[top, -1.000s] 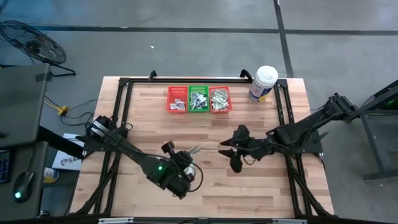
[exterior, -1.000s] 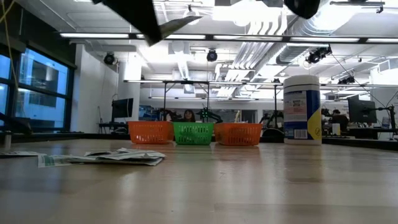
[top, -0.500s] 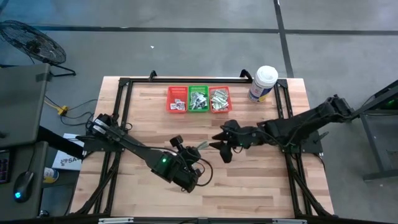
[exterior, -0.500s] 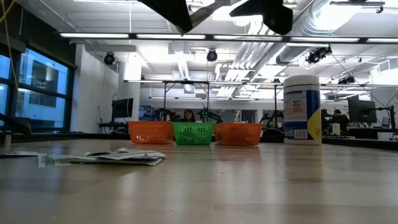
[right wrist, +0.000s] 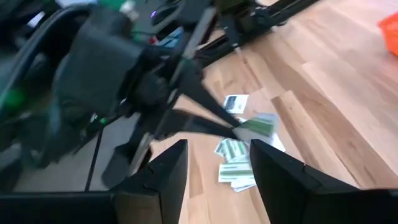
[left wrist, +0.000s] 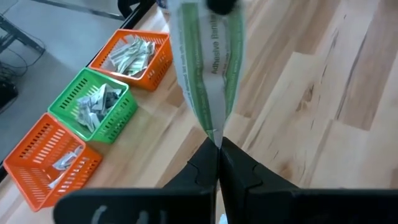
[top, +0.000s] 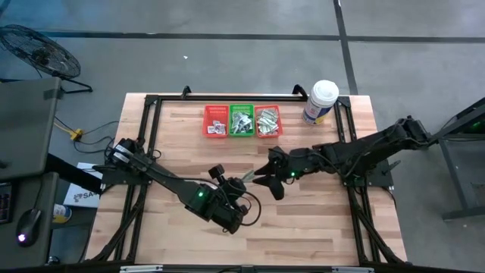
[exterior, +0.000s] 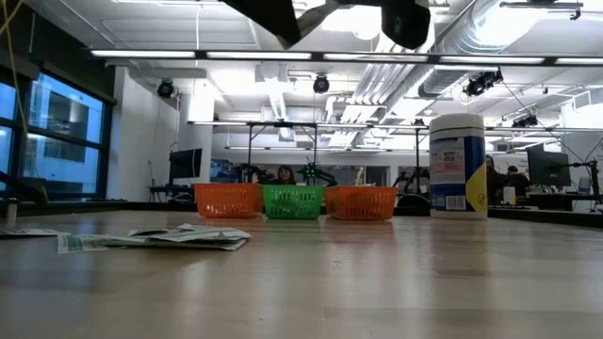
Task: Pick & Place First Aid Supplies
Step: Put the bandage pack into the right orange bin
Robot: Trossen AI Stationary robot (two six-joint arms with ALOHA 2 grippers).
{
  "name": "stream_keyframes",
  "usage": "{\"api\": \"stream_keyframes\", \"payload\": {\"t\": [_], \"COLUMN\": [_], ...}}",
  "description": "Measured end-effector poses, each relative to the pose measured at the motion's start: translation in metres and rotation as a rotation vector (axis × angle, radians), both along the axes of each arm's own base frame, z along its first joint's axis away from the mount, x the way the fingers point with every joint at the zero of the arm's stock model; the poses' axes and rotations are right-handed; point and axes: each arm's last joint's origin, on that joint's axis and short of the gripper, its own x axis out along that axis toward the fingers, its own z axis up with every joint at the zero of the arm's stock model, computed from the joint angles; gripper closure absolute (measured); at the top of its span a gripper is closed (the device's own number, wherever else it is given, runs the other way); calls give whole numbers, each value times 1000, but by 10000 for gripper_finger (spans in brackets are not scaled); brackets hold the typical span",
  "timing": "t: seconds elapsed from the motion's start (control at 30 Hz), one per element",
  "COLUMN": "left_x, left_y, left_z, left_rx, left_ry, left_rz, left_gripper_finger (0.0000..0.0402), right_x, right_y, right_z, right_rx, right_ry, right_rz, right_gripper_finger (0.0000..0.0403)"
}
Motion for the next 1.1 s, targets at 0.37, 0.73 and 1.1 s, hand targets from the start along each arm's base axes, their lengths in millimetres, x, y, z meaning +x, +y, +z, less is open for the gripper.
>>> {"api": "stream_keyframes", "payload": {"t": [0.37, 0.73, 1.1], "left_x": [8, 11, 11], "left_y": [2, 2, 2], "left_z": [3, 4, 4], "left_rx": [-27, -62, -68], "left_ry": [-69, -74, -66], "left_rz": [9, -12, -16], "left_gripper_finger": [401, 401, 401], "right_x": [2, 2, -4], "right_y": [-8, -17, -19], "right_z": [0, -1, -5], "right_rx": [82, 54, 73], "right_ry": [12, 17, 99], "right_rz": [-86, -190, -150], "right_gripper_finger": [235, 235, 235]}}
